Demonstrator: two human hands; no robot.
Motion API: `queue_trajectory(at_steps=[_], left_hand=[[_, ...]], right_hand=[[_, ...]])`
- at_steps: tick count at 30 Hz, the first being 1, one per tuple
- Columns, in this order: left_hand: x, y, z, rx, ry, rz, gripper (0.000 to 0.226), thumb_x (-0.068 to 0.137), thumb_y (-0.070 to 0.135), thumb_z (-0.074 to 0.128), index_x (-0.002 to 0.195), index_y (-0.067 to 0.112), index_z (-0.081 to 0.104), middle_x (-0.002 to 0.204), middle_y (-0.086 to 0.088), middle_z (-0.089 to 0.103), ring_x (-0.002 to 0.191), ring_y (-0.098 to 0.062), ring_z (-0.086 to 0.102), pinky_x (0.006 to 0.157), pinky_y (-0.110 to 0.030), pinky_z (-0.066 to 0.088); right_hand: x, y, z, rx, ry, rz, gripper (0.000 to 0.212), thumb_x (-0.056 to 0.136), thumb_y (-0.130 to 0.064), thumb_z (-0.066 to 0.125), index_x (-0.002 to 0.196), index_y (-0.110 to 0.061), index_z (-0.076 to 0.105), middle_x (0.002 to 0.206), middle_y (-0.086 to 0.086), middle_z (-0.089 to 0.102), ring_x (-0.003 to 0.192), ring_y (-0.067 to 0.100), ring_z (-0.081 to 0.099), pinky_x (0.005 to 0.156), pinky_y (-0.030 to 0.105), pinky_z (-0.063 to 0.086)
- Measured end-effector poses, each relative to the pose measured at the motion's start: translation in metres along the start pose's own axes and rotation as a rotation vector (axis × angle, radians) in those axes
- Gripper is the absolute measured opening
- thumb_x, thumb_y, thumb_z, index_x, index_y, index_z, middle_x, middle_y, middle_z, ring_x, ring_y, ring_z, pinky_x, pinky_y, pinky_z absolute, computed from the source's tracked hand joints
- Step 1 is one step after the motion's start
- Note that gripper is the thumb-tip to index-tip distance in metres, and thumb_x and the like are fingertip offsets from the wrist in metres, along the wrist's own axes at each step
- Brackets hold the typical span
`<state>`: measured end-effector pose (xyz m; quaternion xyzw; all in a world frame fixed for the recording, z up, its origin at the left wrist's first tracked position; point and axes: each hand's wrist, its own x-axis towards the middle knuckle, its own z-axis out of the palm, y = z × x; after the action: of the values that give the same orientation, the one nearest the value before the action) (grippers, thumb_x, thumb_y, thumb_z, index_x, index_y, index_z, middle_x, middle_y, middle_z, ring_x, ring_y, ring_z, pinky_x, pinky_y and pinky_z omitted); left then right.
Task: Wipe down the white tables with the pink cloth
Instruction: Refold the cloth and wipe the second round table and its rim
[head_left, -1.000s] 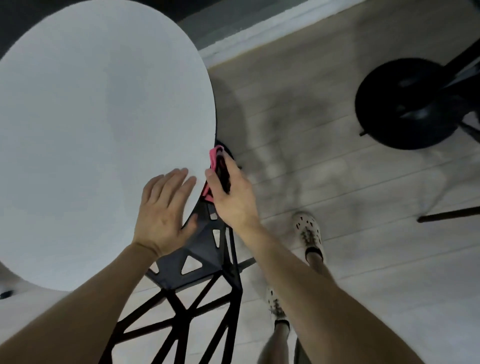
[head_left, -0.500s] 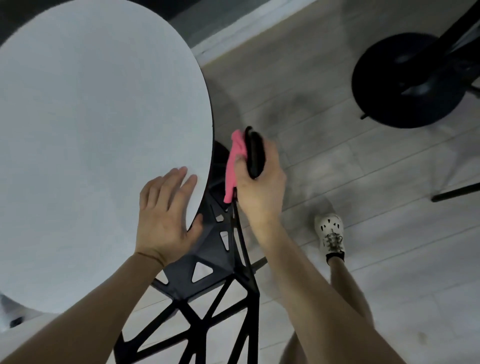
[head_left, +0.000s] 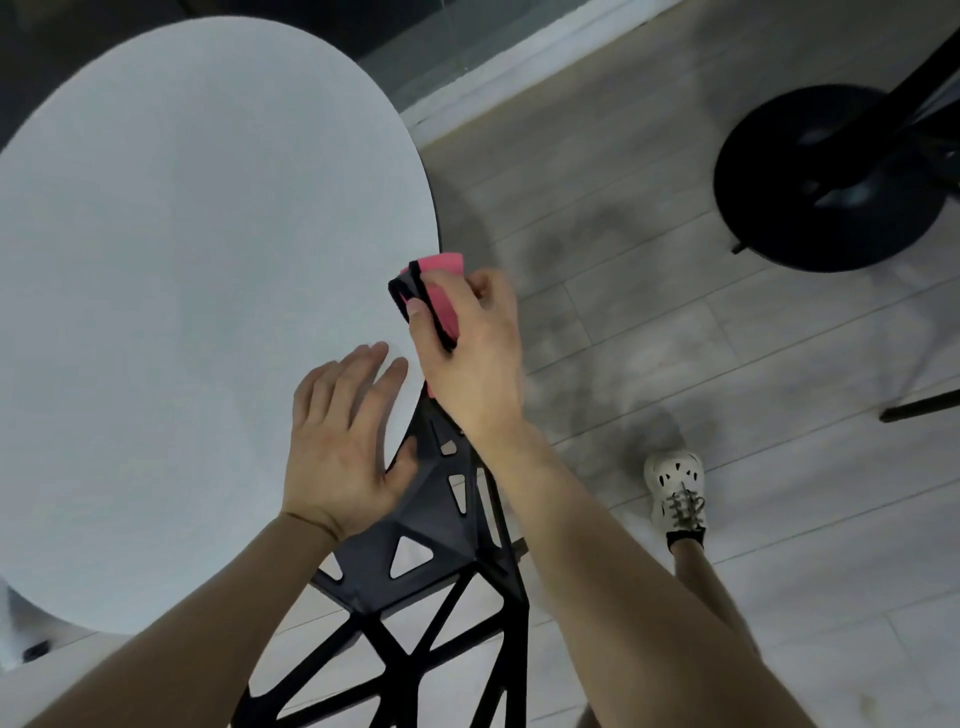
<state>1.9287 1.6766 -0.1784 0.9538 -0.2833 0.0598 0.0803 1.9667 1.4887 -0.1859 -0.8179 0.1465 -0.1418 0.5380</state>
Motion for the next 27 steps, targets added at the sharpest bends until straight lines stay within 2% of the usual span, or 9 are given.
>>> queue_trajectory(at_steps=[5, 8, 10, 13, 15, 18, 21, 24, 27], left_hand=[[-0.001, 0.000, 0.001, 0.002, 0.012, -0.006, 0.070, 0.101, 0.047, 0.055, 0.161, 0.012, 0.050, 0.170, -0.010, 0.043, 0.158, -0.033, 0.039, 0.129, -0.053, 0.027], [-0.001, -0.001, 0.003, -0.001, 0.025, -0.009, 0.070, 0.102, 0.050, 0.056, 0.160, 0.011, 0.052, 0.170, -0.009, 0.043, 0.158, -0.031, 0.039, 0.130, -0.051, 0.025], [-0.002, -0.001, 0.004, -0.004, 0.016, -0.009, 0.072, 0.101, 0.051, 0.059, 0.160, 0.011, 0.053, 0.171, -0.009, 0.043, 0.158, -0.032, 0.040, 0.129, -0.053, 0.027], [-0.002, 0.000, 0.004, -0.018, 0.010, -0.004, 0.073, 0.097, 0.046, 0.065, 0.160, 0.011, 0.054, 0.172, -0.008, 0.042, 0.158, -0.033, 0.041, 0.128, -0.058, 0.029], [-0.002, 0.000, 0.003, -0.013, 0.013, -0.008, 0.071, 0.097, 0.044, 0.063, 0.159, 0.011, 0.055, 0.171, -0.008, 0.042, 0.158, -0.033, 0.041, 0.129, -0.057, 0.029], [-0.002, 0.003, 0.001, -0.015, 0.018, -0.012, 0.071, 0.095, 0.042, 0.064, 0.158, 0.011, 0.056, 0.170, -0.008, 0.044, 0.157, -0.034, 0.042, 0.129, -0.055, 0.027], [-0.001, 0.003, 0.001, -0.017, 0.024, -0.018, 0.069, 0.095, 0.042, 0.062, 0.157, 0.010, 0.058, 0.169, -0.010, 0.046, 0.156, -0.035, 0.044, 0.128, -0.056, 0.029], [-0.001, 0.003, 0.000, -0.018, 0.024, -0.013, 0.070, 0.095, 0.040, 0.064, 0.157, 0.009, 0.058, 0.170, -0.011, 0.045, 0.156, -0.037, 0.045, 0.128, -0.057, 0.030], [0.000, 0.005, 0.000, -0.018, 0.022, -0.011, 0.070, 0.094, 0.038, 0.067, 0.157, 0.007, 0.058, 0.170, -0.013, 0.044, 0.156, -0.037, 0.044, 0.127, -0.059, 0.031]], right_hand=[[-0.011, -0.001, 0.017, 0.122, 0.002, -0.016, 0.047, 0.108, -0.026, 0.063, 0.153, -0.015, 0.055, 0.162, 0.005, 0.039, 0.151, 0.020, 0.044, 0.108, 0.036, 0.057], [-0.021, -0.007, 0.021, 0.188, -0.039, 0.046, 0.055, 0.115, -0.036, 0.045, 0.168, -0.027, 0.037, 0.179, -0.010, 0.018, 0.160, -0.004, 0.025, 0.106, 0.003, 0.041], [-0.035, -0.012, 0.018, 0.217, -0.066, 0.064, 0.055, 0.117, -0.036, 0.040, 0.171, -0.030, 0.031, 0.181, -0.014, 0.012, 0.162, -0.003, 0.020, 0.108, -0.002, 0.032], [-0.061, -0.009, 0.009, 0.271, -0.134, 0.007, 0.054, 0.119, -0.034, 0.037, 0.172, -0.029, 0.027, 0.182, -0.010, 0.013, 0.166, 0.007, 0.017, 0.125, 0.017, 0.031], [-0.038, -0.008, 0.006, 0.279, -0.168, 0.024, 0.054, 0.118, -0.032, 0.039, 0.171, -0.023, 0.031, 0.181, -0.007, 0.019, 0.165, 0.002, 0.017, 0.128, 0.019, 0.029], [0.054, -0.010, 0.010, 0.252, -0.160, 0.071, 0.044, 0.117, -0.026, 0.046, 0.161, -0.017, 0.050, 0.171, -0.004, 0.044, 0.156, -0.006, 0.032, 0.119, 0.008, 0.029], [0.114, -0.010, 0.014, 0.201, -0.189, 0.017, 0.045, 0.115, -0.021, 0.053, 0.159, -0.013, 0.053, 0.158, 0.000, 0.060, 0.148, 0.011, 0.053, 0.122, 0.028, 0.043], [0.072, -0.015, 0.009, 0.270, -0.105, 0.049, 0.041, 0.114, -0.020, 0.056, 0.155, -0.016, 0.059, 0.158, -0.007, 0.059, 0.147, -0.001, 0.050, 0.118, 0.014, 0.039], [-0.012, -0.013, -0.001, 0.259, -0.099, 0.071, 0.045, 0.116, -0.020, 0.055, 0.160, -0.019, 0.053, 0.169, -0.008, 0.046, 0.158, 0.004, 0.038, 0.124, 0.018, 0.033]])
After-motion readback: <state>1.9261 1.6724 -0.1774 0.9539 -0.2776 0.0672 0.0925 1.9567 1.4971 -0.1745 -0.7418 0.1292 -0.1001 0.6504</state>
